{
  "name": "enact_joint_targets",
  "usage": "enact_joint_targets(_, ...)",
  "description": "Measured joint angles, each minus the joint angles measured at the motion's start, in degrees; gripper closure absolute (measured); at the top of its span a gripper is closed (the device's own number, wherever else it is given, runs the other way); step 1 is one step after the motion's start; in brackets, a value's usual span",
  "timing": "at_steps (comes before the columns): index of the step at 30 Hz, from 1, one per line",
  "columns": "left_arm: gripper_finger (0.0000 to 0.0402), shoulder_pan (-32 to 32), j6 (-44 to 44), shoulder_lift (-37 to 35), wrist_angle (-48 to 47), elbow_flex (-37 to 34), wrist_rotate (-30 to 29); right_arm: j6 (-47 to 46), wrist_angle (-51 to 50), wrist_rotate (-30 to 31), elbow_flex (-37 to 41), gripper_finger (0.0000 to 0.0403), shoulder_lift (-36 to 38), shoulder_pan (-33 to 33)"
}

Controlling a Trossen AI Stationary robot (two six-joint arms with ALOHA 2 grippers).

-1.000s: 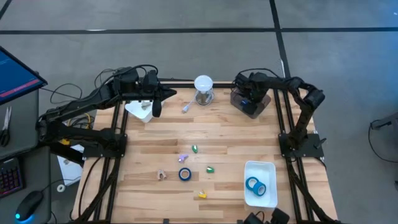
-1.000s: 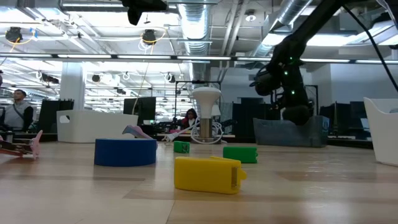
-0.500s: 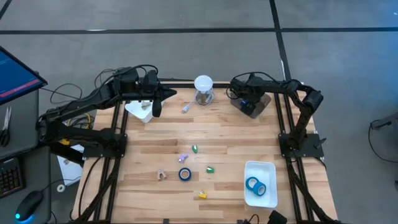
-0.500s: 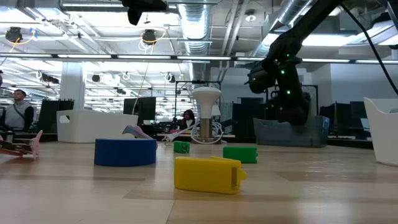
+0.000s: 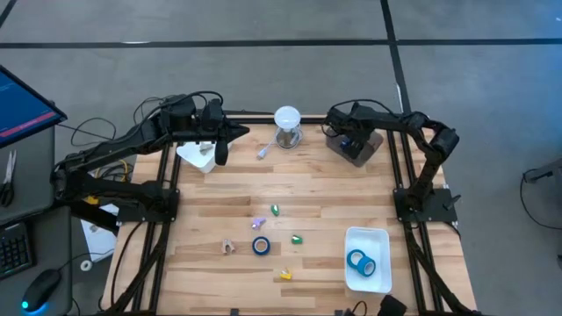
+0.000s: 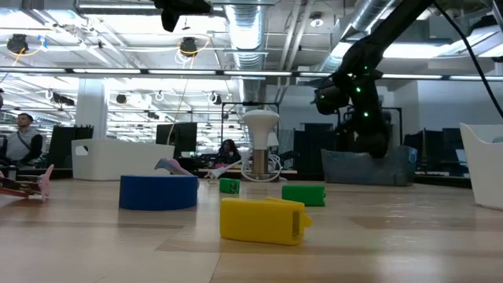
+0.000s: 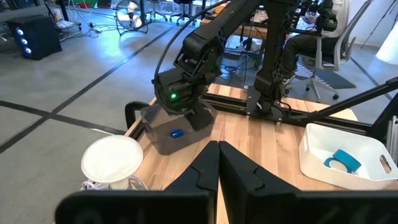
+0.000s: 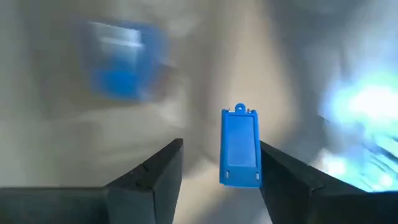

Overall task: Pick and place Stapler, Stapler remover, tape
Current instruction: Put the blue stapler into the black bin, then put the purple staple remover into the top white bin

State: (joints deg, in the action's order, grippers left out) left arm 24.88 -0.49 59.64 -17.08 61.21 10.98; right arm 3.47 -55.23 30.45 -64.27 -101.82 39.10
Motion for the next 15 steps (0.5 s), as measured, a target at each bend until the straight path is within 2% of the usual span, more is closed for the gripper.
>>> enact_joint_targets(1, 0.0399, -0.01, 0.00, 0.00, 0.00, 0.00, 0.00, 0.96, 0.15, -2.49, 0.00, 0.0225, 0.00, 0.25)
enact_joint_targets(4, 0.0399, -0.02, -0.42, -0.02, 0.00, 0.00, 0.00, -0.90, -0.12, 2.01, 0.00, 0.0239, 0.58, 0.22)
enact_joint_targets(7, 0.0399, 0.00, -0.44, -0.02, 0.00, 0.00, 0.00, 3.95, -0.62, -1.38, 0.04, 0.0252, 0.94, 0.10)
enact_joint_targets(10, 0.0399, -0.02, -0.44, -0.02, -0.01, 0.00, 0.00, 2.95, -1.01, 3.05, -0.04, 0.0263, 1.53, -1.35)
enact_joint_targets(13, 0.0399, 0.00, -0.44, -0.02, 0.00, 0.00, 0.00, 3.05, -0.08, -3.40, 0.04, 0.0273, 3.01, -0.93)
enact_joint_targets(15, 0.0399, 0.00, -0.44, -0.02, -0.01, 0.00, 0.00, 3.52, 0.10, -3.00, 0.00, 0.0278, 3.98, -1.54)
